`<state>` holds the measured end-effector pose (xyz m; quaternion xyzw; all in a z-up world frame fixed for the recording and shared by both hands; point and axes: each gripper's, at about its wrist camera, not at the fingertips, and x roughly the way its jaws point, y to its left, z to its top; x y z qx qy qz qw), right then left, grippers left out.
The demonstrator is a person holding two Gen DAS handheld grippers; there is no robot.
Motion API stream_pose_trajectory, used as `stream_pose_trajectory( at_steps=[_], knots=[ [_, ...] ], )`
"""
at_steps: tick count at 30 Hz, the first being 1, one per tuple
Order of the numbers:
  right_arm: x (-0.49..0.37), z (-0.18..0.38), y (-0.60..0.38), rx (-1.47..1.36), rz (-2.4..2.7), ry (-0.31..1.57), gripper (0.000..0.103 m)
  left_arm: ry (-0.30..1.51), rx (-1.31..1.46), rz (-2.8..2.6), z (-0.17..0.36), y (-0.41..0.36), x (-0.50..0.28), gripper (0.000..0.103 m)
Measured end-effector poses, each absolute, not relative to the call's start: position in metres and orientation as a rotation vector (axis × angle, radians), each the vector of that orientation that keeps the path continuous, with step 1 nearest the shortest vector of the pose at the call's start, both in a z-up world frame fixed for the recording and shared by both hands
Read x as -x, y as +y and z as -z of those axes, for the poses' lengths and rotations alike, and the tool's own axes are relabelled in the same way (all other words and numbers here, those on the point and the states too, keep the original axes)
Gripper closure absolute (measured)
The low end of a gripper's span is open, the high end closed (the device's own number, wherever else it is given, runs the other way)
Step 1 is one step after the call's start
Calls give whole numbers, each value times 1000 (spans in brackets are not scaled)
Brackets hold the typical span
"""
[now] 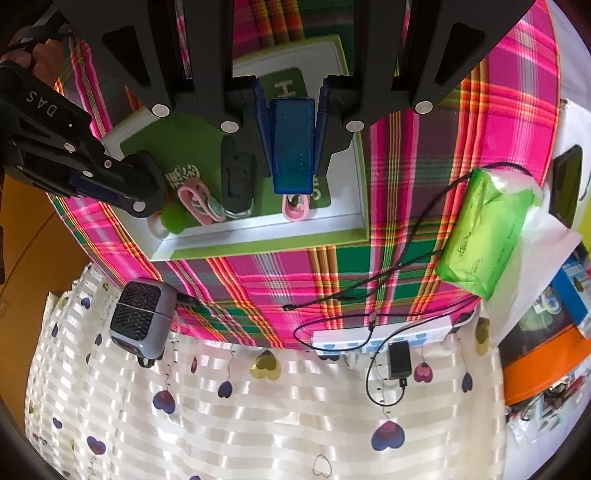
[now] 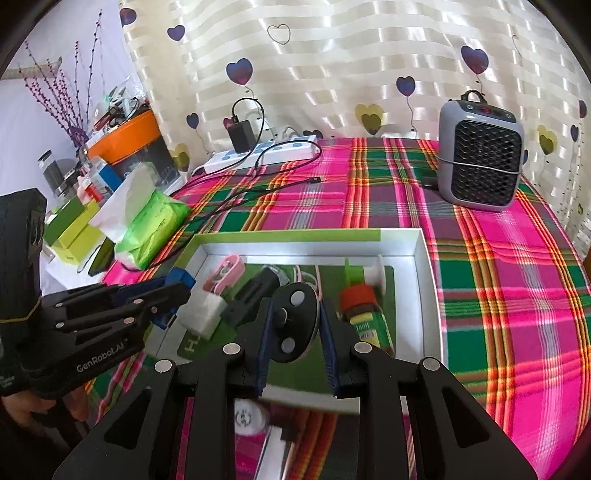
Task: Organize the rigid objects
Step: 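Lower the USB stick into the box and open the left tool while the right tool lowers the disc there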
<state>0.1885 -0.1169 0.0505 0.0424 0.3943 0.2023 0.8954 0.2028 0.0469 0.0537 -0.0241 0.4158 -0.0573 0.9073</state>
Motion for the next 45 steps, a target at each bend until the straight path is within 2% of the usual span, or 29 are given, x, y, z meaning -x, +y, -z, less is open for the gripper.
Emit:
stream_pose_trajectory(
  at_steps=[22, 45],
  knots=[
    [-241, -32, -105, -82, -404, 862, 78, 894, 51, 99, -37, 58, -238, 82],
    [-249, -29, -101, -78, -401, 854, 77, 908, 62, 116, -32, 58, -245, 82]
  ],
)
